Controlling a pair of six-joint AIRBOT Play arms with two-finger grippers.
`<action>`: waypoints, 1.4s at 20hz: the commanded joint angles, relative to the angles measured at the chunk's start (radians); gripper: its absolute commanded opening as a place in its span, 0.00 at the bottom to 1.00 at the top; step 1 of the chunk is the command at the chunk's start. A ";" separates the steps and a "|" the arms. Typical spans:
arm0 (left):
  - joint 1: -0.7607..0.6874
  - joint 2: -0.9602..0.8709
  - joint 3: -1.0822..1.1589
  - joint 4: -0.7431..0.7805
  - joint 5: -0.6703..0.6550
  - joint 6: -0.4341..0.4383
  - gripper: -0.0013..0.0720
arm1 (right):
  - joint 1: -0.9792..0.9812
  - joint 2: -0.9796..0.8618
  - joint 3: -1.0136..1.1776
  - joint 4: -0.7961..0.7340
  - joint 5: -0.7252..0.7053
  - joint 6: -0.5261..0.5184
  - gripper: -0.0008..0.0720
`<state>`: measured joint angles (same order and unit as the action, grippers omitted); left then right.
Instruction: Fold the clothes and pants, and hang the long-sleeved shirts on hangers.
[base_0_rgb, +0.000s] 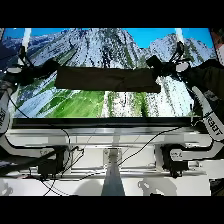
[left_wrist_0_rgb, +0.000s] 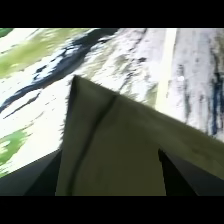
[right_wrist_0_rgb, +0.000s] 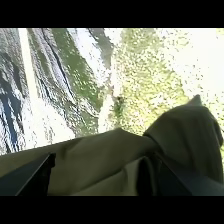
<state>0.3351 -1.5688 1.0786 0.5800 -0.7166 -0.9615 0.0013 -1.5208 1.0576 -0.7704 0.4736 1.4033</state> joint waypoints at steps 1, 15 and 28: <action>0.101 -0.011 0.012 0.167 -0.158 -0.113 0.98 | -0.014 -0.006 0.006 -0.039 0.057 0.000 0.96; -0.140 -0.254 0.241 0.134 -0.365 0.048 0.05 | 0.015 -0.006 0.056 -0.047 0.132 -0.118 0.28; -0.264 0.299 0.334 0.167 -0.508 -0.100 0.05 | 0.462 -0.141 0.215 -0.051 0.006 0.005 0.03</action>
<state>0.0792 -1.3861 1.4094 0.7498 -1.2072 -1.0077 0.3515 -1.5993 1.2278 -0.8234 0.4881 1.3415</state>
